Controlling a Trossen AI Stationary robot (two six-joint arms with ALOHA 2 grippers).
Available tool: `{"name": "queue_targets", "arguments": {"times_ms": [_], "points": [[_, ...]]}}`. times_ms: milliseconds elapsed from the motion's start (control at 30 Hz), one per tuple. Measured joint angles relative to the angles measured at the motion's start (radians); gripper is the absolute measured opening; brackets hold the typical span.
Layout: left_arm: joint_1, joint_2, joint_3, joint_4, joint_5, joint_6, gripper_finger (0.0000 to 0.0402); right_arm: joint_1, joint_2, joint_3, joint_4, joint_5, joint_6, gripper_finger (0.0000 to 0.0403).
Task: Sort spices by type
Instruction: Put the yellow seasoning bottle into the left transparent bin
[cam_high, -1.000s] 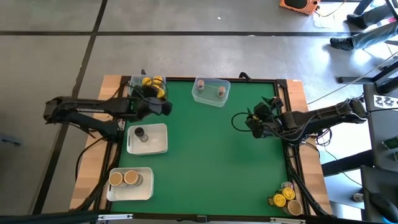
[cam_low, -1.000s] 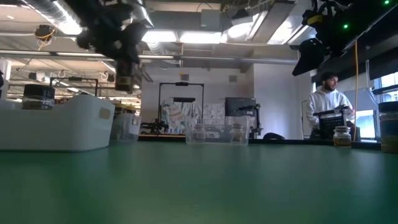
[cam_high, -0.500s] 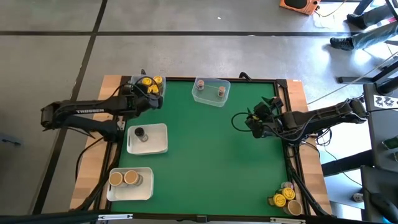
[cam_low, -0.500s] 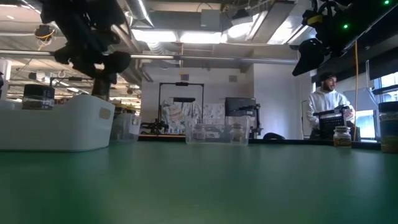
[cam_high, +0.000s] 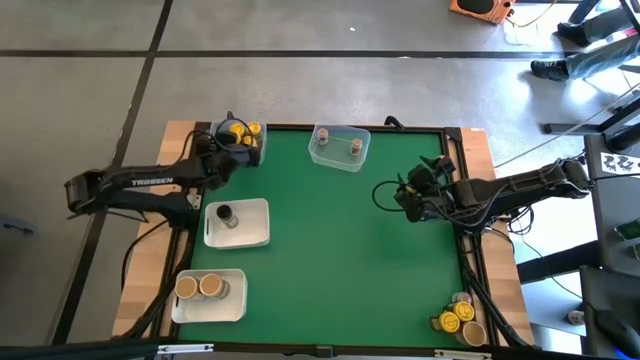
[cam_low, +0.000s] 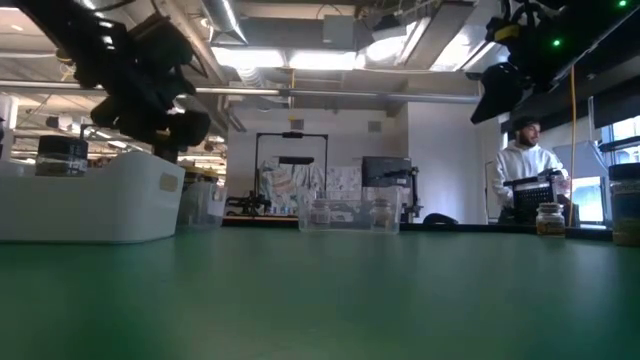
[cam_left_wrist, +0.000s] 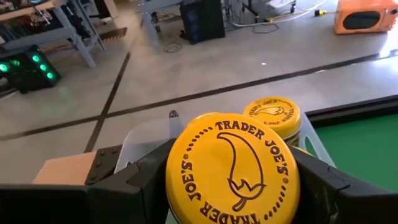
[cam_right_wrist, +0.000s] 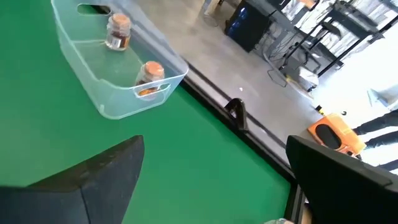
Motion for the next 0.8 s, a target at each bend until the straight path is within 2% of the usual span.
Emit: {"name": "queue_targets", "arguments": {"times_ms": [100, 367, 500, 800], "points": [[0.022, 0.0, -0.041, 0.091, 0.034, 0.048, 0.0232, 0.0, 0.0, 0.0, -0.002, -0.021, 0.0, 0.039], [0.064, -0.002, -0.114, 0.159, 0.126, 0.045, 0.0232, 0.0, 0.0, 0.0, 0.004, -0.028, 0.0, 0.039], [0.065, -0.003, -0.133, 0.162, 0.129, -0.002, 0.0233, 0.0, 0.0, 0.0, 0.007, -0.028, 0.0, 0.039], [0.065, -0.003, -0.133, 0.152, 0.133, -0.007, 0.0233, 0.0, 0.0, 0.0, 0.008, -0.028, 0.0, 0.039]]}}
